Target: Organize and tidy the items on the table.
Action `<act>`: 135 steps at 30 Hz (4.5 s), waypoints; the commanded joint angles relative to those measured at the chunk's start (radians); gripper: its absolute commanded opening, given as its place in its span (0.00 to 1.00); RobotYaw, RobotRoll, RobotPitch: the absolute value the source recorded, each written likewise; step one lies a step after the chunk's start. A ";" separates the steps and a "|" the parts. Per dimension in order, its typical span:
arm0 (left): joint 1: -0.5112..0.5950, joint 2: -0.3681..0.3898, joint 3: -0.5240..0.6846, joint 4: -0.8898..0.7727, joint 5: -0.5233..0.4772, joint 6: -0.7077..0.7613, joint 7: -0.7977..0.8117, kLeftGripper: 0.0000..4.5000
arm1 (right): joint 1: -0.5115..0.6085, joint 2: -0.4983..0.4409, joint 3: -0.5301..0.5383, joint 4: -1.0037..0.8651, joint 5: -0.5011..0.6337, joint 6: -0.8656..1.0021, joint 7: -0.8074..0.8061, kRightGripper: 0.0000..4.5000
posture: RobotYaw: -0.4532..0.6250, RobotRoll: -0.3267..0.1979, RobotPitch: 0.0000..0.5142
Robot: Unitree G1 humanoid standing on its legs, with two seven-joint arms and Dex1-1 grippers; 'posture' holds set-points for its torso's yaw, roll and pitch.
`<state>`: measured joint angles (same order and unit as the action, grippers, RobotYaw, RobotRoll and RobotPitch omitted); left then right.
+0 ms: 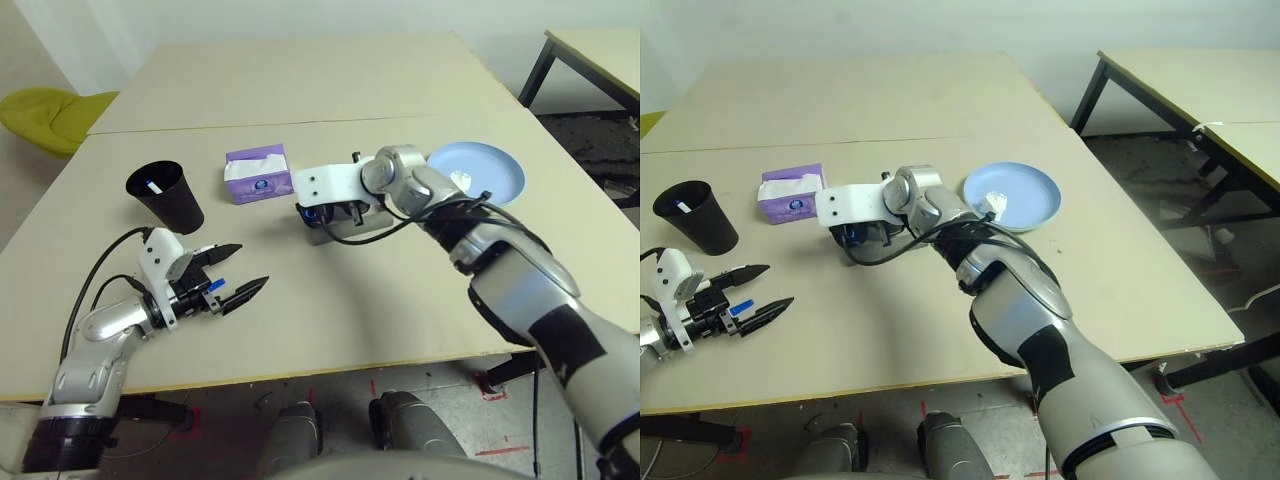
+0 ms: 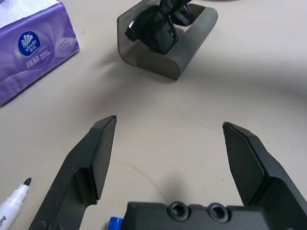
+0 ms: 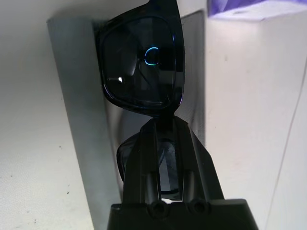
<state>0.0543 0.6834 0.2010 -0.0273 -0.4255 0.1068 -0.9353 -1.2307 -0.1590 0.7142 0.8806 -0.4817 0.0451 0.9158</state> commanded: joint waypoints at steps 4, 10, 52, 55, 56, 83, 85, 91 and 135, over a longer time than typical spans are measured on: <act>0.004 -0.010 0.002 0.011 0.003 -0.011 -0.012 1.00 | 0.011 0.009 -0.017 0.036 -0.026 -0.006 -0.024 0.03 | 0.33 0.62 0.18; 0.002 -0.015 0.000 0.016 0.004 -0.017 -0.014 1.00 | 0.036 -0.003 -0.014 0.000 -0.029 0.009 0.046 0.03 | 0.33 0.62 0.17; -0.085 -0.061 -0.010 0.131 0.035 -0.065 -0.006 1.00 | -0.035 -0.152 -0.351 -0.397 0.218 0.360 0.332 0.98 | 0.31 0.62 0.14; -0.087 -0.066 -0.001 0.134 0.040 -0.065 0.018 1.00 | 0.080 -0.229 -0.442 -0.609 0.297 0.517 0.337 0.98 | 0.31 0.62 0.15; -0.091 -0.068 -0.002 0.135 0.047 -0.063 0.034 1.00 | 0.140 -0.256 -0.479 -0.688 0.328 0.564 0.330 0.98 | 0.31 0.62 0.15; -0.393 -0.206 -0.084 0.422 0.237 -0.059 0.342 0.00 | 1.230 -0.261 -0.890 -0.812 0.742 -0.186 0.086 1.00 | 0.24 0.62 0.13; -0.429 -0.204 -0.088 0.478 0.251 -0.079 0.349 0.00 | 1.232 -0.268 -0.882 -0.796 0.747 -0.208 0.087 1.00 | 0.24 0.62 0.13; -0.554 -0.211 -0.097 0.671 0.270 -0.167 0.345 0.00 | 1.217 -0.281 -0.869 -0.785 0.754 -0.227 0.067 1.00 | 0.22 0.62 0.12; -0.713 -0.214 -0.168 0.990 0.357 -0.405 0.067 0.00 | 1.185 -0.354 -0.817 -0.815 0.826 -0.181 0.056 1.00 | 0.17 0.62 0.10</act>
<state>-0.6823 0.4646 0.0579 0.9833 -0.0795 -0.2979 -0.8325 -0.0411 -0.5115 -0.1063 0.0534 0.3519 -0.1345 0.9744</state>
